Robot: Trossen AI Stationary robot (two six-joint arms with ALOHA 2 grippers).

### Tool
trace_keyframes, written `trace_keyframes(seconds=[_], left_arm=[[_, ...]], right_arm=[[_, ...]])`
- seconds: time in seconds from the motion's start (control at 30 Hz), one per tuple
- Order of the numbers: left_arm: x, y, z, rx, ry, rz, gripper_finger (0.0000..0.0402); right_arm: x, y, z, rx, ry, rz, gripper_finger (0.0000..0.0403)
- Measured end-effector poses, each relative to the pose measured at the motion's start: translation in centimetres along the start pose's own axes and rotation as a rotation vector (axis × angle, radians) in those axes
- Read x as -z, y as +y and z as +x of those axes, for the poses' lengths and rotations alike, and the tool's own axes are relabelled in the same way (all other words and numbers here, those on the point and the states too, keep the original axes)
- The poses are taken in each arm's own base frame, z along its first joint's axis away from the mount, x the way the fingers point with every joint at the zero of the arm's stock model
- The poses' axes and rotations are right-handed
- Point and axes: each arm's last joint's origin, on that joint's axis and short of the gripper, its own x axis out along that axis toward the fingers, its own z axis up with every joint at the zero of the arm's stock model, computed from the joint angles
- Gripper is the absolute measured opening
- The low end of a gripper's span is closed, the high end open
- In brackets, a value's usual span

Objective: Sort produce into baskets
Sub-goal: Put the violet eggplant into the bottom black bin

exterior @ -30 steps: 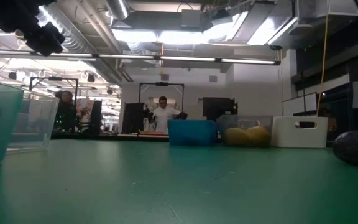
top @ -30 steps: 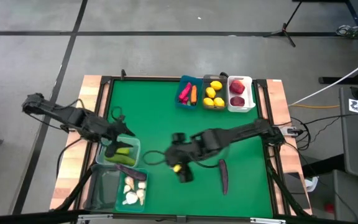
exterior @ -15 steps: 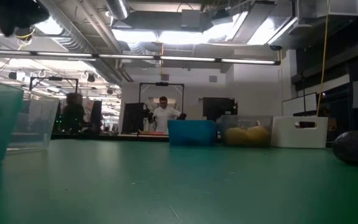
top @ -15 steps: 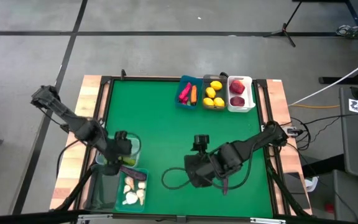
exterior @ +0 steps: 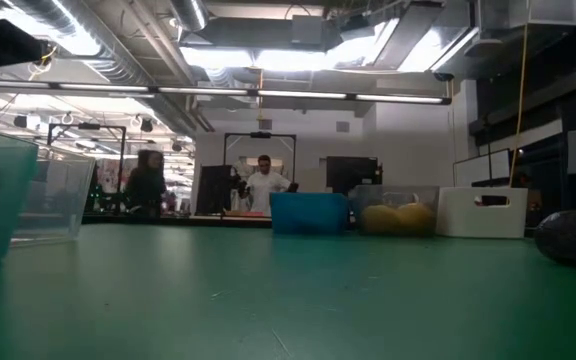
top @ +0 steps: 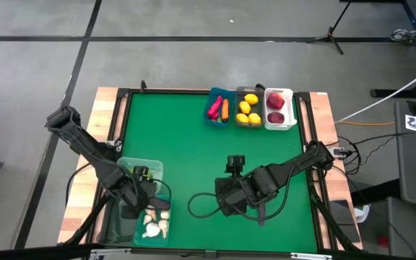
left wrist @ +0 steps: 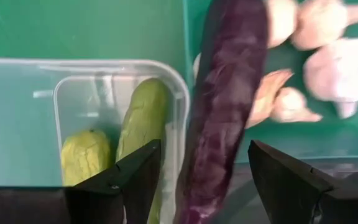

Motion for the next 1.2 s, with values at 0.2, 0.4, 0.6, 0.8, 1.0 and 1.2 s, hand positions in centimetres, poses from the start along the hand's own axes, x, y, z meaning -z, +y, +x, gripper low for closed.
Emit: trace_keyframes(seconds=[0.2, 0.4, 0.6, 0.8, 1.0, 1.2], left_arm=[[-0.09, -0.09, 0.43, -0.011, 0.015, 0.008, 0.0237], [-0.11, -0.23, 0.43, 0.023, 0.027, 0.061, 0.0217], [-0.15, -0.17, 0.43, 0.022, 0.028, 0.072, 0.0175], [-0.14, -0.17, 0.43, 0.022, 0.028, 0.073, 0.0142], [-0.15, -0.17, 0.43, 0.022, 0.028, 0.074, 0.0114], [-0.15, -0.17, 0.43, 0.022, 0.028, 0.074, 0.0103]], right_arm=[[0.01, 0.0, 0.0, 0.0, 0.001, 0.024, 0.0296], [0.01, 0.0, 0.0, 0.0, 0.001, 0.026, 0.0295], [0.01, 0.02, -0.01, -0.001, 0.001, 0.026, 0.0295], [0.01, 0.01, -0.01, -0.001, 0.0, 0.026, 0.0295], [0.01, 0.01, -0.01, -0.001, 0.0, 0.026, 0.0295], [0.01, 0.01, -0.01, -0.001, 0.0, 0.026, 0.0295]])
